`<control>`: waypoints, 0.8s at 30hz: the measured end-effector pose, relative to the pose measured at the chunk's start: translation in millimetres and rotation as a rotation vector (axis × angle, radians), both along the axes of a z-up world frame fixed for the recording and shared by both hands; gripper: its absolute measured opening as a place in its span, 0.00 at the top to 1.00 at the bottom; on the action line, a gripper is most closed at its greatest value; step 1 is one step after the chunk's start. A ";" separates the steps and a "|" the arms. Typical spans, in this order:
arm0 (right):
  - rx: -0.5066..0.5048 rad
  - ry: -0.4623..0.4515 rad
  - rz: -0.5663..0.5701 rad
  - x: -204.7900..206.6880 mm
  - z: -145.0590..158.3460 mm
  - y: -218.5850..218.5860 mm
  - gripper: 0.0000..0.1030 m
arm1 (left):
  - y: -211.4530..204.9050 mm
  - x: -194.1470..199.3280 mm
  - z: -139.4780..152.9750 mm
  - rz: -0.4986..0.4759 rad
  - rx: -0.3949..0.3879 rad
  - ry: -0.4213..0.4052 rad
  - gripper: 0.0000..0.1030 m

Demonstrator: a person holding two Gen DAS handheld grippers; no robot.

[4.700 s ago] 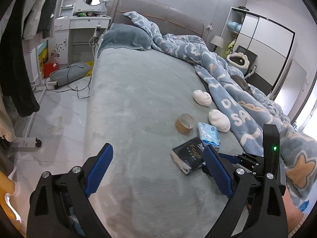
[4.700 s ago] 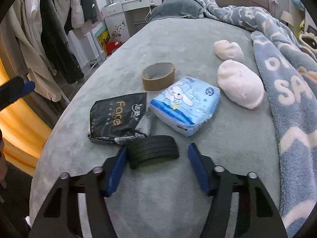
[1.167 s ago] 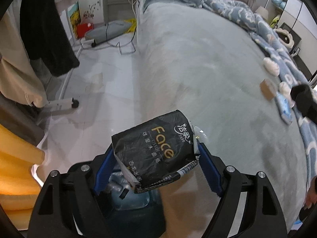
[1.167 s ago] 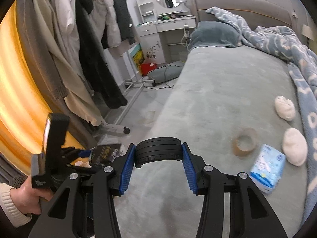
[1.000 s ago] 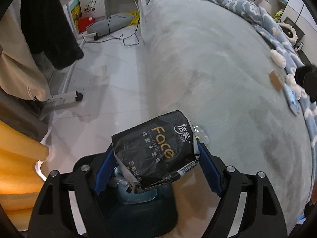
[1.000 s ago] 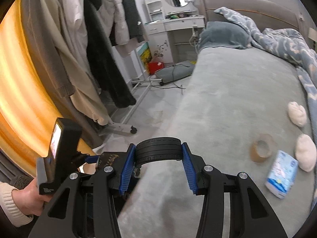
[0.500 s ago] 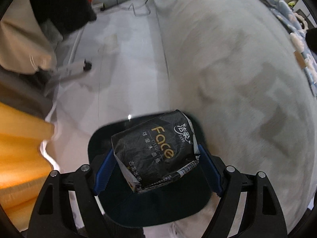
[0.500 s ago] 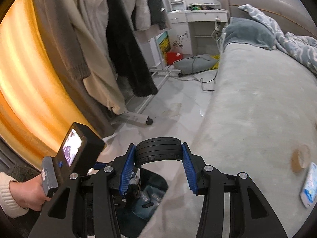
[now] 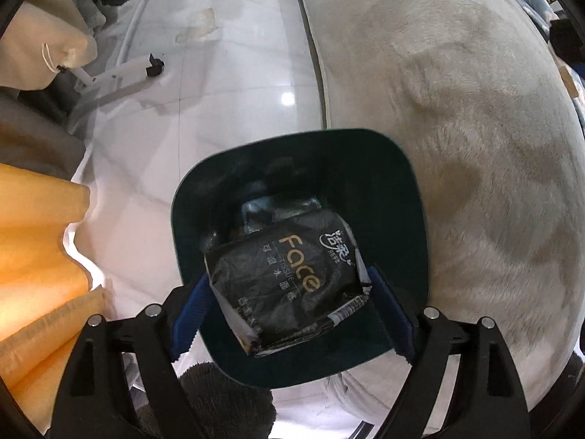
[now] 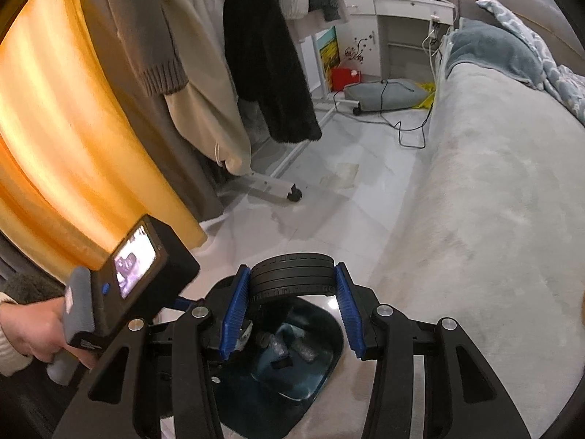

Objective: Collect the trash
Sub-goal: 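Open the left tool to drop the Face pack into the bin, then open the right tool to drop the black rubber piece into the bin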

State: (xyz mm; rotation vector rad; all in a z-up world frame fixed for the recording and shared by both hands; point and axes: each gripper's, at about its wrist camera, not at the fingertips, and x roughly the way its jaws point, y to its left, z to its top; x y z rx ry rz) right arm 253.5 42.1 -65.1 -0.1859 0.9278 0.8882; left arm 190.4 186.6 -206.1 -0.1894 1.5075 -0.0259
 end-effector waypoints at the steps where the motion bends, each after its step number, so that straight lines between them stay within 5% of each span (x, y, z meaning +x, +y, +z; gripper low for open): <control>1: -0.007 0.004 0.005 -1.1 -2.7 2.3 0.54 | 3.1 -1.3 0.6 0.002 -0.001 -0.001 0.14; 12: -0.067 0.038 0.044 -11.7 -23.1 22.0 0.54 | 29.7 -8.1 25.4 0.063 0.003 -0.074 0.10; 24: -0.158 0.086 0.110 -27.9 -52.8 43.9 0.54 | 58.0 -4.8 83.0 0.150 -0.008 -0.339 0.16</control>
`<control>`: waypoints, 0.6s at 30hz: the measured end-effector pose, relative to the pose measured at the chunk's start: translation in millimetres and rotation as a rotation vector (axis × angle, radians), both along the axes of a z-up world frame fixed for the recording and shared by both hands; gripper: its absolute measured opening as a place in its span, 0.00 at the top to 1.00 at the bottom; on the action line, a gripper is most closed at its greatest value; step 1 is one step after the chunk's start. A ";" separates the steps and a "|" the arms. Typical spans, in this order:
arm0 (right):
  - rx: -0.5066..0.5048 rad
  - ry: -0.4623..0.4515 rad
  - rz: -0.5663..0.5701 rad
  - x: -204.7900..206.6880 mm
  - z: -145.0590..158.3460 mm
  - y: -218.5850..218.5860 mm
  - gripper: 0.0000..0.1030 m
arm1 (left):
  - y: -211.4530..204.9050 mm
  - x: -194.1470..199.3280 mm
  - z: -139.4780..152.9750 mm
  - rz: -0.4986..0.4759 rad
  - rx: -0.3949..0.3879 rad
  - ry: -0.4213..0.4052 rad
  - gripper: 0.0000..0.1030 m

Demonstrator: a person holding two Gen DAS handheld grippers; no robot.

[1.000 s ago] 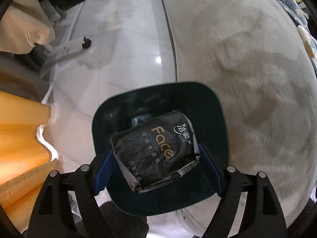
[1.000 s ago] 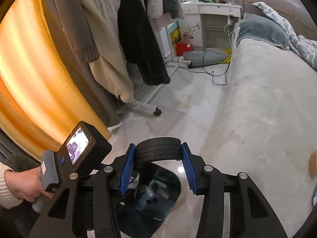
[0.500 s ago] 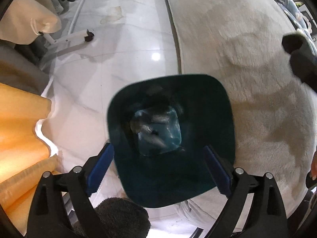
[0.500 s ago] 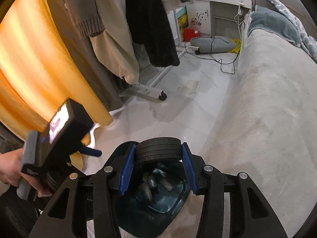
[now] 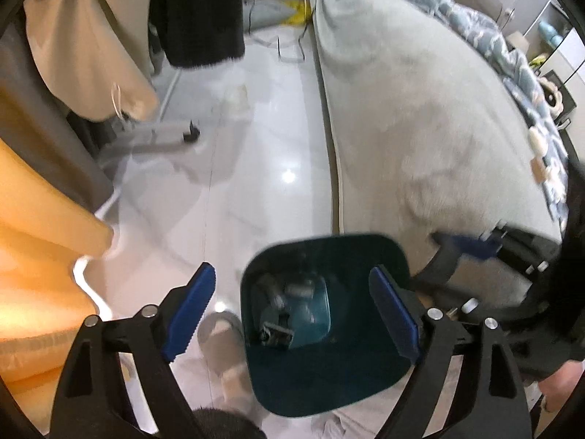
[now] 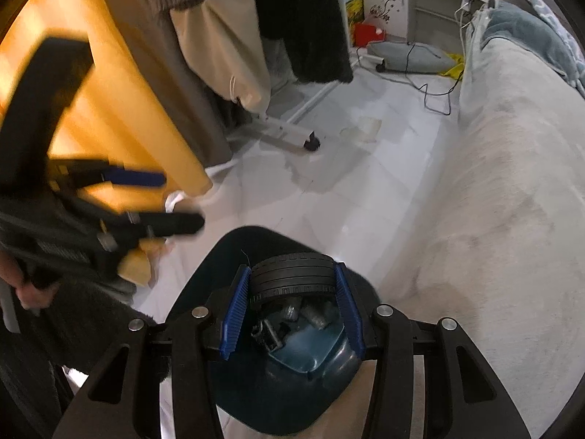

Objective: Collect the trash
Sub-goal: 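Open the right tool to drop the black rubber piece into the bin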

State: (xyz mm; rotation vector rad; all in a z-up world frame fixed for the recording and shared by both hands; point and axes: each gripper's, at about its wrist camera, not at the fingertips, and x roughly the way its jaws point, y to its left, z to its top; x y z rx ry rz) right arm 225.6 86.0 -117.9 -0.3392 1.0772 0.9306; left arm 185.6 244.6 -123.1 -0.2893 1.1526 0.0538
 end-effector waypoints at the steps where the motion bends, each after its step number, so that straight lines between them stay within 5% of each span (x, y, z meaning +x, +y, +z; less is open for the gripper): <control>1: -0.014 0.005 0.014 -3.2 -4.0 4.1 0.54 | 1.7 -0.2 5.3 0.005 0.002 -0.024 0.16; 18: -0.147 0.028 0.114 -25.0 -28.4 21.1 0.53 | 9.2 -9.3 62.9 0.042 -0.033 -0.317 0.25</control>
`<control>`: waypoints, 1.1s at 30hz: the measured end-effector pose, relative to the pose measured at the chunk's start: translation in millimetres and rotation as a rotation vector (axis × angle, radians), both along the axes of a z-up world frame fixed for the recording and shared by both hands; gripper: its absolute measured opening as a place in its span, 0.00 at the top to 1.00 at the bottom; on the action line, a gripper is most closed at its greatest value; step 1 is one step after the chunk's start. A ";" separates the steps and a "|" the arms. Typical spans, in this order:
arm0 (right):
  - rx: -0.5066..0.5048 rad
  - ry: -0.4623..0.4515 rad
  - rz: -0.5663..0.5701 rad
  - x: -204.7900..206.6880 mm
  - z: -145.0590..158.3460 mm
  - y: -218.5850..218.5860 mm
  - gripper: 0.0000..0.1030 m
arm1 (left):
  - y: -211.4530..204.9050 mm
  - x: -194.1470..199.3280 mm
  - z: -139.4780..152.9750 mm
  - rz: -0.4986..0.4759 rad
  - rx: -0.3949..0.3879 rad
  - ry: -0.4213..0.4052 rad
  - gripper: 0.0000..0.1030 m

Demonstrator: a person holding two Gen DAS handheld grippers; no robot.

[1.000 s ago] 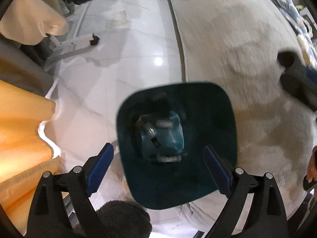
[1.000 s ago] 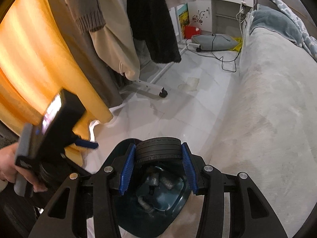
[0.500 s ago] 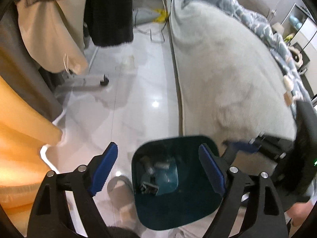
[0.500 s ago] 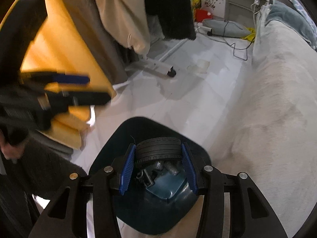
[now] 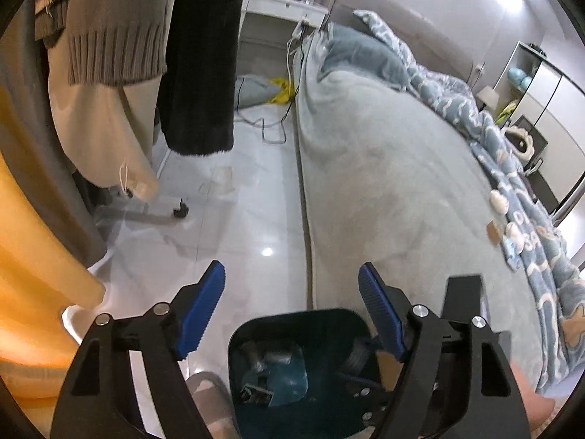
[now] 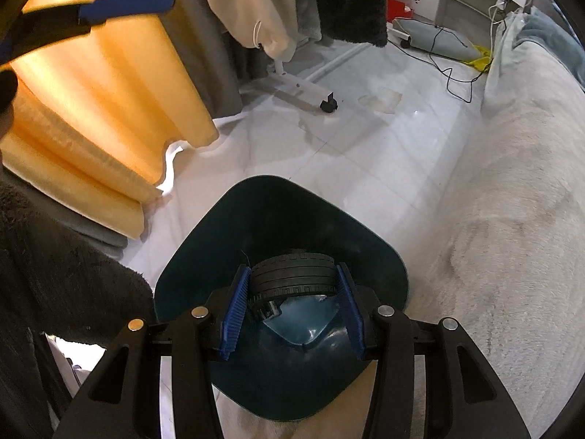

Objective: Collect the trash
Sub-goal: 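Open the right tool to drop the black rubber piece into the bin, then move the right tool to the blue diaper pack on the bed and grasp it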

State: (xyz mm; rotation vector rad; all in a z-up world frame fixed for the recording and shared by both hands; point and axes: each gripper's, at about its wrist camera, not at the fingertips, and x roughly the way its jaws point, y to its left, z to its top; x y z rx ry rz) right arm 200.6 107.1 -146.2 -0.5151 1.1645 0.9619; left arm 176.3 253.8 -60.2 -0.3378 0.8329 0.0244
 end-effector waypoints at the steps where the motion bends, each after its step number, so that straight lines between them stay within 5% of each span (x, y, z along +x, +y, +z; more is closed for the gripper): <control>1: -0.005 0.002 0.003 0.0 -0.8 1.2 0.52 | 1.4 -0.4 2.6 0.003 -0.005 -0.014 0.25; 18: -0.040 -0.013 0.065 -16.6 4.0 -2.0 0.30 | -11.1 -5.2 43.7 0.042 0.000 -0.195 0.26; 33: 0.125 -0.191 -0.149 18.5 64.2 -68.4 0.28 | -57.9 7.4 66.4 -0.004 0.027 -0.271 0.24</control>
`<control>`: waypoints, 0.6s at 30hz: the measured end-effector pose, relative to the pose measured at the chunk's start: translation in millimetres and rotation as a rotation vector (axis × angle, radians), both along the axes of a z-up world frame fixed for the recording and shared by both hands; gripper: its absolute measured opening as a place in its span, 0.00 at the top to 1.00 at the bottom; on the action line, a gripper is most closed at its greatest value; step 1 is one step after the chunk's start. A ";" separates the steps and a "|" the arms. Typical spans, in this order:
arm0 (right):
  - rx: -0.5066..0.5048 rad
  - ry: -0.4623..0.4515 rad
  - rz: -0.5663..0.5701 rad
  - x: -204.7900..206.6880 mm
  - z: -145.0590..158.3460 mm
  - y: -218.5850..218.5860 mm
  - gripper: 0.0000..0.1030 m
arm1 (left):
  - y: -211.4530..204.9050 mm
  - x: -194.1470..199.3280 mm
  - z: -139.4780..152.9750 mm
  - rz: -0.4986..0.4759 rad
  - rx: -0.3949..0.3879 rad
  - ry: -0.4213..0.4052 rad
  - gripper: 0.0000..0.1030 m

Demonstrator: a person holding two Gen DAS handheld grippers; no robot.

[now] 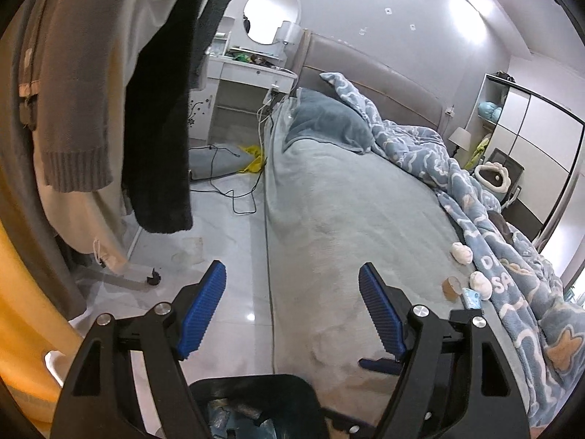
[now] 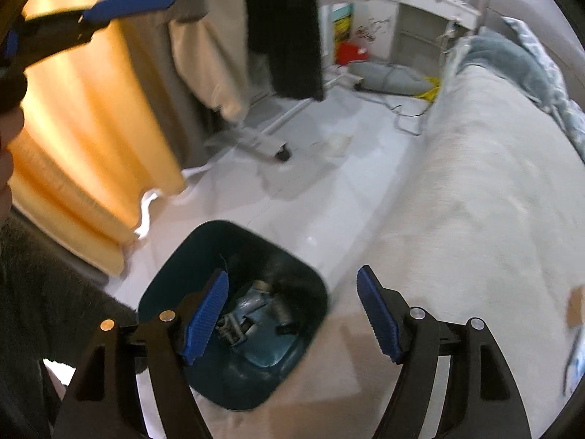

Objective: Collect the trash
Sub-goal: 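Move the right tool to the blue diaper pack on the bed and grasp it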

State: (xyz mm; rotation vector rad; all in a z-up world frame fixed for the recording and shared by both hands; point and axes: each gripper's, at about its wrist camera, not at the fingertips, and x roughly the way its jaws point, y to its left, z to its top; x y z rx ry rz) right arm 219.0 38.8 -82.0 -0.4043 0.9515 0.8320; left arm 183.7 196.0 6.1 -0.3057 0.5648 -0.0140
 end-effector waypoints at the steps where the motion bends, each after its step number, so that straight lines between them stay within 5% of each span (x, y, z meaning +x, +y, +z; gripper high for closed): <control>1: 0.004 -0.004 -0.012 1.9 2.1 -3.1 0.28 | -3.6 1.7 0.8 -0.005 -0.003 -0.001 0.24; 11: 0.051 -0.065 -0.159 28.6 19.8 -71.1 0.23 | -51.2 15.7 4.1 -0.056 0.005 -0.019 0.20; 18: 0.058 -0.108 -0.315 45.1 25.9 -122.6 0.18 | -94.0 28.5 2.0 -0.099 0.078 -0.040 0.18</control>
